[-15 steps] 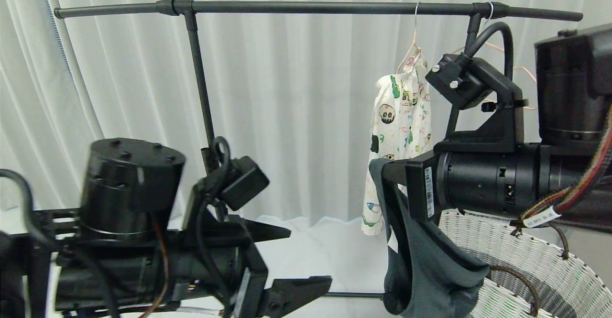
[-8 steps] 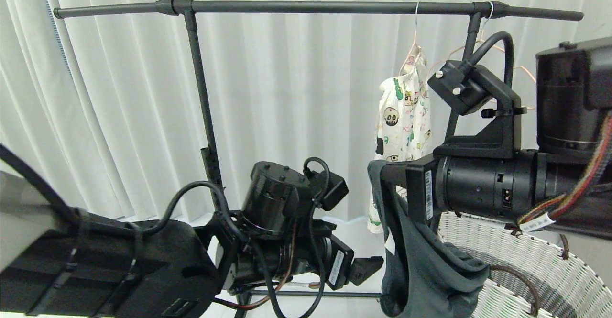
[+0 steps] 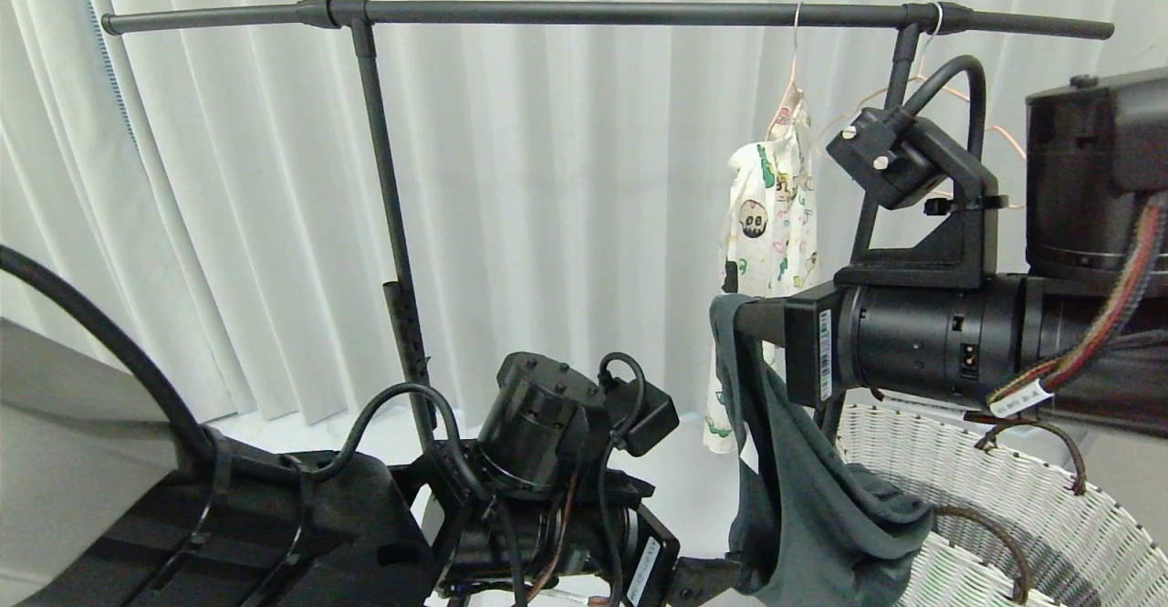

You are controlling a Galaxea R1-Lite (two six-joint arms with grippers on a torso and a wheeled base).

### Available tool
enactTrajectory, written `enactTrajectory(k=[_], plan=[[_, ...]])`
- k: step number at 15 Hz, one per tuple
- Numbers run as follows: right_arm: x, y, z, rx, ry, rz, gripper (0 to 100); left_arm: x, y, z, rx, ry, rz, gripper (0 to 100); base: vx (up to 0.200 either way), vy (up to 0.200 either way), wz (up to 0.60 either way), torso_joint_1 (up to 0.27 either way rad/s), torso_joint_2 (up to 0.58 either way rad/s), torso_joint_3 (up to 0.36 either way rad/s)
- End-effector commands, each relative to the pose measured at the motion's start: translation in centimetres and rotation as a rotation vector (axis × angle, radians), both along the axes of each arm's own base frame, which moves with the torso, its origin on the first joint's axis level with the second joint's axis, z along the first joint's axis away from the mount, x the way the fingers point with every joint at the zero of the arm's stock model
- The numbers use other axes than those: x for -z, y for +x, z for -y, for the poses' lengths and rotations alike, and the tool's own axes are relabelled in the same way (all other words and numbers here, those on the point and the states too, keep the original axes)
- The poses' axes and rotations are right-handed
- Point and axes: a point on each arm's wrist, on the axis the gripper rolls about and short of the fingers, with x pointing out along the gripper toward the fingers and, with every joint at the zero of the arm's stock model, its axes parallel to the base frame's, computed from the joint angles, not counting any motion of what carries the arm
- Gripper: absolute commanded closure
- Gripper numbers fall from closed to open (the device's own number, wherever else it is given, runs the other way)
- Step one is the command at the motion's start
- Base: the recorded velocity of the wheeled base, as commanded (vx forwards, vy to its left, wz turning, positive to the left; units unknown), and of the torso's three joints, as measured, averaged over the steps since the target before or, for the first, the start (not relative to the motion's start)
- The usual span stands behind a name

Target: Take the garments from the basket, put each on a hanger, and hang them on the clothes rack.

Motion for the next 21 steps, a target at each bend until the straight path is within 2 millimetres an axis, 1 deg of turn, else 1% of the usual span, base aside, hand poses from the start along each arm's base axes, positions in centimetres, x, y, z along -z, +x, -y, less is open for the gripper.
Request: enactTrajectory(k=[1,2,3,4,5,7,9,11,16,17,19,21], plan=[[0.0,0.0,0.0,0.001,0.000,0.000,100,-0.9,0.0,0.0,-0.002,-0.025,0.020,0,0.000,0.000,0.00,0.000,0.00,0.000],[0.0,0.0,0.0,0.001,0.001,0.001,100,-1.0,0.3,0.1,-0.009,-0.030,0.021,0,0.000,0.000,0.00,0.000,0.00,0.000],[-0.1,0.0,0.0,0.001,0.004,0.003,100,-1.3,1.2,0.8,-0.041,-0.067,0.007,0,0.000,0.000,0.00,0.000,0.00,0.000],[-0.1,-0.1,0.1,0.002,0.006,0.005,100,-2.0,1.9,1.8,-0.075,-0.134,-0.011,0,0.000,0.000,0.00,0.000,0.00,0.000],[-0.3,-0.1,0.2,0.000,0.011,0.010,100,-1.9,2.1,2.3,-0.084,-0.150,-0.017,0,0.000,0.000,0.00,0.000,0.00,0.000],[-0.5,-0.3,0.4,0.001,0.018,0.014,100,-0.4,2.2,3.2,-0.108,-0.117,-0.010,0,0.000,0.000,0.00,0.000,0.00,0.000],[-0.7,-0.4,0.5,0.001,0.025,0.018,100,1.5,2.1,4.1,-0.147,-0.060,-0.007,0,0.000,0.000,0.00,0.000,0.00,0.000],[-0.8,-0.4,0.6,0.001,0.027,0.020,100,2.7,2.3,4.4,-0.180,-0.023,-0.001,0,0.000,0.000,0.00,0.000,0.00,0.000],[-0.9,-0.5,0.7,0.001,0.029,0.022,100,3.0,2.3,4.2,-0.199,-0.007,0.001,0,0.000,0.000,0.00,0.000,0.00,0.000],[-0.9,-0.5,0.7,0.002,0.029,0.022,100,3.1,2.3,4.2,-0.214,0.001,0.008,100,0.000,0.000,0.00,0.000,0.00,0.000],[-0.8,-0.3,1.0,0.019,0.026,0.024,100,3.0,2.2,3.8,-0.271,0.024,0.035,100,0.000,0.000,0.00,0.000,0.00,0.000],[-0.3,0.3,1.6,0.054,0.010,0.019,100,2.0,1.5,2.7,-0.342,0.038,0.079,100,0.000,0.000,0.00,0.000,0.00,0.000]])
